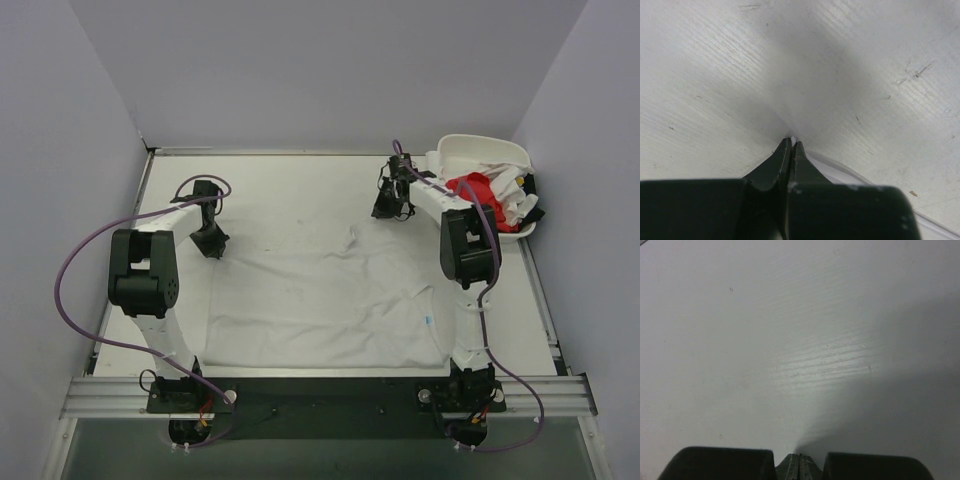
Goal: Fold and stack the t-shirts
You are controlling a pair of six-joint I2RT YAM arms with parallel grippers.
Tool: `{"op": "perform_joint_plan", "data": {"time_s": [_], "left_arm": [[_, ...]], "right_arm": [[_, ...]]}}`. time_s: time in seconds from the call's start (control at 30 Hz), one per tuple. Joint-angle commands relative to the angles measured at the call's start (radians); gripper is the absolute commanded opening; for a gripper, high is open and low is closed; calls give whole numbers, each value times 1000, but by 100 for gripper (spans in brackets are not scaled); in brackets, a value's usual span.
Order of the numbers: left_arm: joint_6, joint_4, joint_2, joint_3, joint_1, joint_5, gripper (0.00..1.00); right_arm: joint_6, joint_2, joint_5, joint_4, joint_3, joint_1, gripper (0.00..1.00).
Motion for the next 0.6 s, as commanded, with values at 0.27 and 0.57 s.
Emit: {"op": "perform_joint_plan", "data": {"time_s": [0.27, 0.57], "left_arm": [[58, -37, -127, 2, -8, 47, 0], [112, -59, -271, -47, -14, 101, 0]], "right_arm": [[-83, -361, 121, -102, -217, -2, 0], [-97, -614, 148, -94, -404, -1, 0]]}}
